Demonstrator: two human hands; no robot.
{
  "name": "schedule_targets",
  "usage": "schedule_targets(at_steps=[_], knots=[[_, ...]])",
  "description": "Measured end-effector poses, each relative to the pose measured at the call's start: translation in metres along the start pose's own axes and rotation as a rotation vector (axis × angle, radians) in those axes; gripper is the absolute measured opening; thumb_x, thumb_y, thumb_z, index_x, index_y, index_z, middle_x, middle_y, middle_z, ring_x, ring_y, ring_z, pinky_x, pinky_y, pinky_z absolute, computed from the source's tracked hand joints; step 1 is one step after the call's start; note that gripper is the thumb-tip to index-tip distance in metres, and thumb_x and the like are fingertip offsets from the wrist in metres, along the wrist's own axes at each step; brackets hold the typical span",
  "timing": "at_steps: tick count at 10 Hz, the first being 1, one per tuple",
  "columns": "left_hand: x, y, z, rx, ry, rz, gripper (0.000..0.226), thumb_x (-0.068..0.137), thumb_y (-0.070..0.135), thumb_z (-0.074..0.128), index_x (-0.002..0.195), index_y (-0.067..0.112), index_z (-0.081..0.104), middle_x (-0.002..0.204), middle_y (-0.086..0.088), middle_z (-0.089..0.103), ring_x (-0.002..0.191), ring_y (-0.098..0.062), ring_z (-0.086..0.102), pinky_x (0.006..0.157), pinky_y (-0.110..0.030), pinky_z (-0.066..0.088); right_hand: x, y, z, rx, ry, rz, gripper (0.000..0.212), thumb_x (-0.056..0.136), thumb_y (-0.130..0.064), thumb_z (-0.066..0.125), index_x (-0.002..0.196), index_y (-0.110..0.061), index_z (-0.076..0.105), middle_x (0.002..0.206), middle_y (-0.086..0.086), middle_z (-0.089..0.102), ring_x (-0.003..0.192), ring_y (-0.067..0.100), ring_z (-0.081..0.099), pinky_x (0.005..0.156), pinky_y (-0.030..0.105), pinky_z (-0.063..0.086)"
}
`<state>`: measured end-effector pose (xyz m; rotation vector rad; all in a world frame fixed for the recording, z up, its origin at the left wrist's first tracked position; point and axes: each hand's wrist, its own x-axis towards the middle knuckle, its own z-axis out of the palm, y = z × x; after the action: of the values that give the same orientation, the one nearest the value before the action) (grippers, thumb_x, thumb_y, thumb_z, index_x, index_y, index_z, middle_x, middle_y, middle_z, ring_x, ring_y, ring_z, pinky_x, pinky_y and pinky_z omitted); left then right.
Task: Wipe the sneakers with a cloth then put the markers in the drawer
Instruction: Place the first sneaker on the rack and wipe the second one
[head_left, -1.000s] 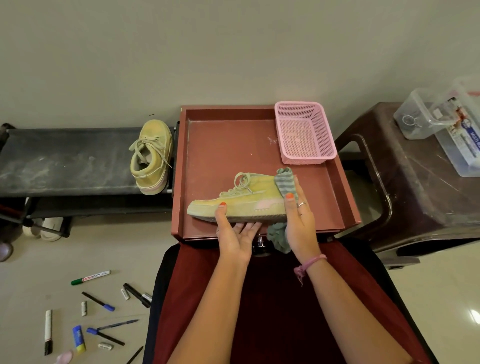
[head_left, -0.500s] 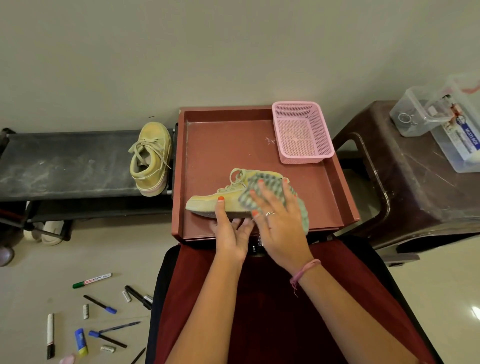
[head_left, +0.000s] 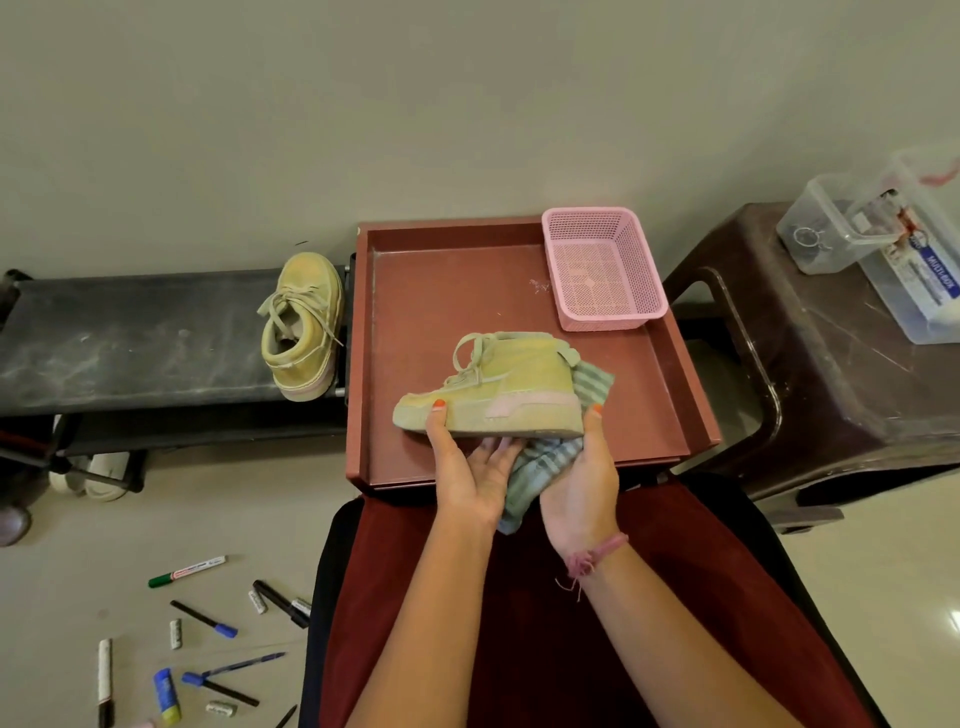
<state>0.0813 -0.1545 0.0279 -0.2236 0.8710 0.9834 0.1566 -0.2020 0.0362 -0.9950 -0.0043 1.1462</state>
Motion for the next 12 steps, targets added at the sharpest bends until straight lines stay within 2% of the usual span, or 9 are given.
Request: schedule_targets(at_steps=[2,5,6,7,8,9,10,11,12], knots=[[-0.002,-0.001,0.004,0.037,0.028,-0.004,0.039,0.091,0.046,0.057,0.110,0.012,0.053,0.103,-0.018,0.055,0.087,-0.026,0.061,0.074,-0.048,0.058,-0.001,-0.029,0.004,-0.371,-0.124,-0.310,0.045,0.098,-0.035,0.043,0.133,-0.006,0.049,0.117,0.009,0.061,0.105,0.024,0.059,0.087,0.026,0.052],[0.010,0.002,-0.003,0.106,-0.008,0.007,0.047,0.088,0.054,0.056,0.107,0.012,0.062,0.103,-0.010,0.058,0.080,-0.017,0.060,0.068,-0.028,0.058,-0.015,-0.019,0.003,-1.767,-0.342,-1.161,0.042,0.095,-0.022,0.046,0.137,-0.016,0.049,0.150,-0.007,0.037,0.144,0.032,0.016,0.117,0.047,0.017],[0.010,-0.001,-0.007,0.150,-0.123,-0.029,0.059,0.089,0.059,0.048,0.114,0.008,0.065,0.114,-0.014,0.068,0.105,-0.025,0.065,0.101,-0.036,0.048,-0.016,-0.014,-0.009,-2.018,-0.389,-1.363,0.041,0.095,-0.023,0.043,0.135,-0.020,0.052,0.147,-0.004,0.042,0.142,0.032,0.024,0.113,0.056,0.018],[0.014,0.000,-0.011,0.141,-0.192,-0.073,0.066,0.088,0.060,0.048,0.123,0.007,0.061,0.127,-0.017,0.062,0.124,-0.030,0.055,0.113,-0.042,0.036,-0.022,-0.001,0.012,-2.261,-0.394,-1.122,0.044,0.099,-0.024,0.030,0.138,-0.021,0.048,0.147,0.001,0.043,0.142,0.028,0.027,0.115,0.053,0.016],[0.017,-0.001,-0.010,0.127,-0.193,-0.085,0.057,0.094,0.057,0.042,0.122,0.013,0.062,0.125,-0.012,0.065,0.126,-0.027,0.054,0.112,-0.041,0.036,0.002,0.029,0.012,-3.778,-0.721,-1.041,0.051,0.099,-0.045,0.032,0.139,-0.018,0.046,0.138,0.010,0.052,0.133,0.032,0.039,0.110,0.053,0.022],[0.012,-0.001,-0.007,0.100,-0.182,-0.063,0.051,0.098,0.054,0.036,0.114,0.014,0.065,0.111,-0.009,0.072,0.109,-0.024,0.066,0.098,-0.038,0.048,0.014,0.039,0.004,-3.743,-0.637,-0.577,0.055,0.099,-0.049,0.026,0.142,-0.018,0.042,0.146,0.012,0.043,0.137,0.035,0.033,0.115,0.052,0.014],[0.010,0.009,-0.009,0.071,-0.156,-0.003,0.050,0.097,0.053,0.040,0.106,0.012,0.068,0.102,-0.008,0.073,0.088,-0.021,0.073,0.074,-0.033,0.058,0.007,-0.001,0.014,-2.401,-0.523,-0.706,0.054,0.098,-0.030,0.011,0.141,-0.021,0.044,0.151,0.004,0.036,0.143,0.029,0.023,0.117,0.051,0.005],[0.009,0.018,-0.009,0.159,-0.078,0.044,0.048,0.093,0.055,0.047,0.112,0.014,0.065,0.101,-0.006,0.073,0.087,-0.017,0.072,0.076,-0.032,0.058,0.000,-0.030,0.006,-2.106,-0.570,-1.293,0.043,0.097,-0.023,0.034,0.137,-0.020,0.050,0.145,0.000,0.045,0.141,0.025,0.030,0.114,0.049,0.020],[0.008,0.021,-0.008,0.152,0.006,0.048,0.050,0.089,0.049,0.058,0.119,0.009,0.055,0.109,-0.012,0.066,0.097,-0.022,0.067,0.078,-0.039,0.057,0.003,-0.040,-0.016,-1.815,-0.616,-1.198,0.044,0.098,-0.024,0.042,0.142,-0.018,0.041,0.149,-0.002,0.038,0.144,0.024,0.023,0.112,0.047,0.030]])
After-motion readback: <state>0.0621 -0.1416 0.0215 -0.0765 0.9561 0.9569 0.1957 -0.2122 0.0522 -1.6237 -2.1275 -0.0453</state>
